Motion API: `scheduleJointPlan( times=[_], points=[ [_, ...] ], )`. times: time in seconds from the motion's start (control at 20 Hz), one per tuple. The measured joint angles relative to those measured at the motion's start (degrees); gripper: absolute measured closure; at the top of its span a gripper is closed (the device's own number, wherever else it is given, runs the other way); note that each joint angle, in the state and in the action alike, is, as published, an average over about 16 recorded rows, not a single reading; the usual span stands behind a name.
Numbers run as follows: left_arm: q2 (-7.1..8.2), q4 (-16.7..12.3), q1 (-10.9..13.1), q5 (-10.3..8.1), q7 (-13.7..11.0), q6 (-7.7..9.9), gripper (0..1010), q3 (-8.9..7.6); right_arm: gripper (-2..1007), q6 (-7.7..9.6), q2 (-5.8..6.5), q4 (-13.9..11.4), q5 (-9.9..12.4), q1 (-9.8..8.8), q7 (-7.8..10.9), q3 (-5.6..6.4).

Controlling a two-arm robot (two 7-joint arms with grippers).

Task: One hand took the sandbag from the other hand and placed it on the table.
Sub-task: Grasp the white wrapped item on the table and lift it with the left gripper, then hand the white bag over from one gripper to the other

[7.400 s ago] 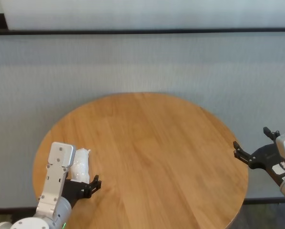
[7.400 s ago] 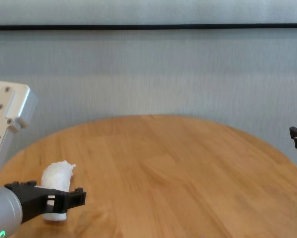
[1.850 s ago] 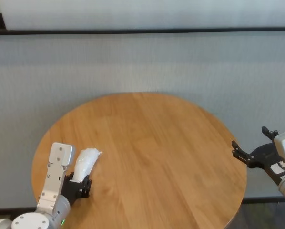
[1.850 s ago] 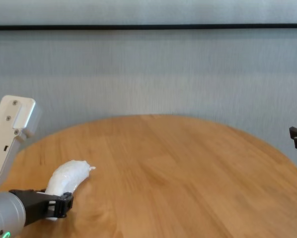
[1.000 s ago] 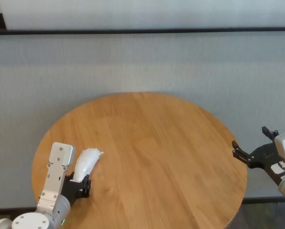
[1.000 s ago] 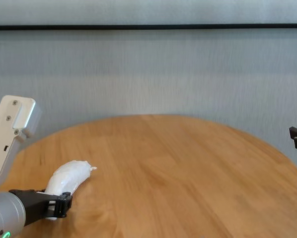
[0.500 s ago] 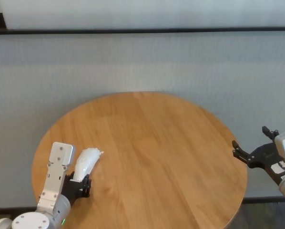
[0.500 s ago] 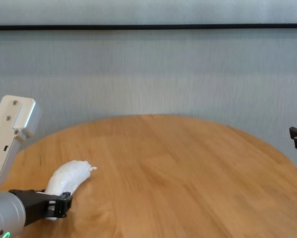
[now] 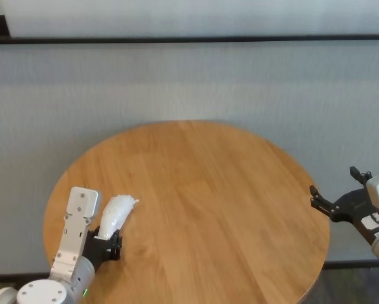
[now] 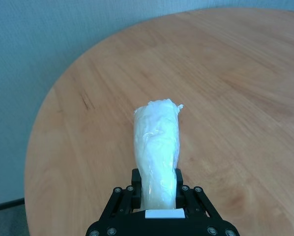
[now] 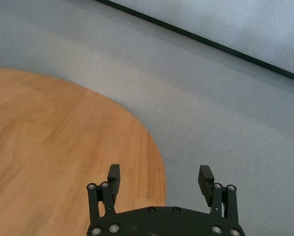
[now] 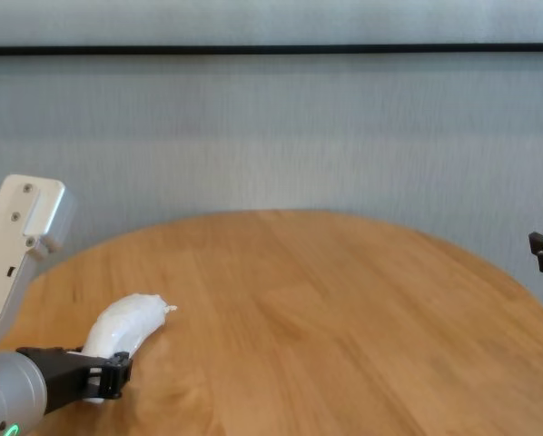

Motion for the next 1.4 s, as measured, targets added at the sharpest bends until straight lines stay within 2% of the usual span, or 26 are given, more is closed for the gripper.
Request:
scheduleJointPlan(
  times=[0.3,0.65,1.0,1.4],
  points=[
    [-0.11,-1.2,0.4,0.45,0.1,-0.08,627,-0.09,5,0.0,0.0,0.0,0.0,0.0,0.0,0.0],
    [-0.27,-4.1,1.2,1.42,-0.3,-0.26,627,-0.24,5,0.0,0.0,0.0,0.0,0.0,0.0,0.0],
    [-0.3,-8.7,2.3,3.27,-0.5,-0.2,627,0.1,5,0.0,0.0,0.0,0.0,0.0,0.0,0.0],
    [0.07,-15.6,4.5,6.06,-0.2,0.88,627,0.83,5,0.0,0.0,0.0,0.0,0.0,0.0,0.0]
  ],
)
